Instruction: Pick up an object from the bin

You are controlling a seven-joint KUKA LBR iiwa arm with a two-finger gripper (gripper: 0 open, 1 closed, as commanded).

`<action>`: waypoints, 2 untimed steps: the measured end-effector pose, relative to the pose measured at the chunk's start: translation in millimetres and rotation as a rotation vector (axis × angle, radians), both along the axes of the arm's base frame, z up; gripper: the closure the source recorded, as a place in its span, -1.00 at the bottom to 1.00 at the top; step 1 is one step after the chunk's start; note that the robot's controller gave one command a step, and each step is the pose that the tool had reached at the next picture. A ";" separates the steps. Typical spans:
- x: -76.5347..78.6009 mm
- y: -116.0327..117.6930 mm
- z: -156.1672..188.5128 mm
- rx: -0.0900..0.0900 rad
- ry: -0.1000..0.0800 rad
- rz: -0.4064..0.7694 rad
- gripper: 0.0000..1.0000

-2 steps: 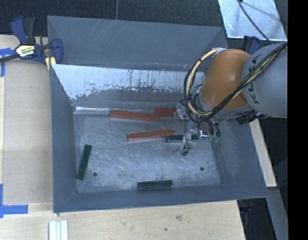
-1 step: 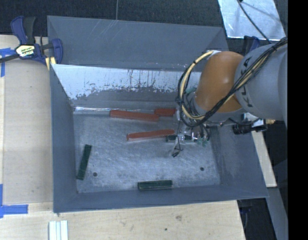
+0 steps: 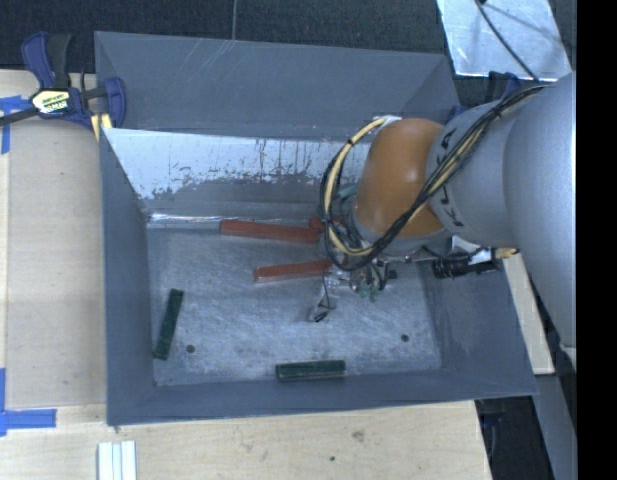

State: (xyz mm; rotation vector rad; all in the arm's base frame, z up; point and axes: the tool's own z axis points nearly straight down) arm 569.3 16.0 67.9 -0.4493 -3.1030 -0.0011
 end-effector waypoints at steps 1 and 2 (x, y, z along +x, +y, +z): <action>0.0 -0.8 0.2 -0.002 0.000 0.002 -1.00; 0.6 -0.4 1.5 -0.002 -0.002 0.003 1.00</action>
Offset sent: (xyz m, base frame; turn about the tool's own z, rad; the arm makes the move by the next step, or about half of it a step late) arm 0.0000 0.0000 0.0000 0.0000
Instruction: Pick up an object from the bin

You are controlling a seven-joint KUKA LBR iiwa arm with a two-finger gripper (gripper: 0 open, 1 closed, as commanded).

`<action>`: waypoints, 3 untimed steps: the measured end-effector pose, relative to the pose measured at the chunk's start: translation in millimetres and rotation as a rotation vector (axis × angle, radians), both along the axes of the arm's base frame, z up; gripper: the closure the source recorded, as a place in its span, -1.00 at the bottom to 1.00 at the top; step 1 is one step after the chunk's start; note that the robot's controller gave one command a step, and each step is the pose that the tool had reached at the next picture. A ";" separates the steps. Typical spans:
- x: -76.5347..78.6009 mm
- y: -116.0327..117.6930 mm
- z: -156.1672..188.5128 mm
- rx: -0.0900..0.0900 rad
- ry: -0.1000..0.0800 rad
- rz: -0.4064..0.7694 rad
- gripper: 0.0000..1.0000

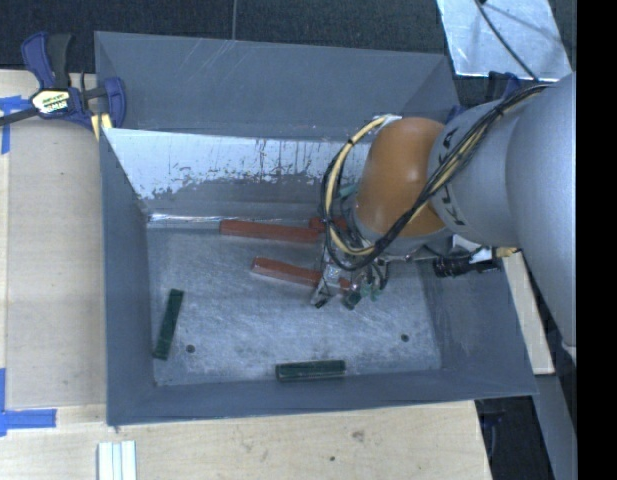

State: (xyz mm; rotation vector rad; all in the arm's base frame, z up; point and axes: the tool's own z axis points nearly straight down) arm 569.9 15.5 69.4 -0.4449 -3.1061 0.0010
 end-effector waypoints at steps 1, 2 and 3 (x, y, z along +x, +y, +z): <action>2.7 -0.6 105.2 0.000 -0.016 0.002 1.00; 3.8 -1.1 107.7 -0.001 -0.009 0.005 1.00; 5.1 -1.6 119.7 -0.001 -0.011 0.008 1.00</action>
Offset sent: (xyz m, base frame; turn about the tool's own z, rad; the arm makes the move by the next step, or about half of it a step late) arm -0.0001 0.0001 0.0999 0.0000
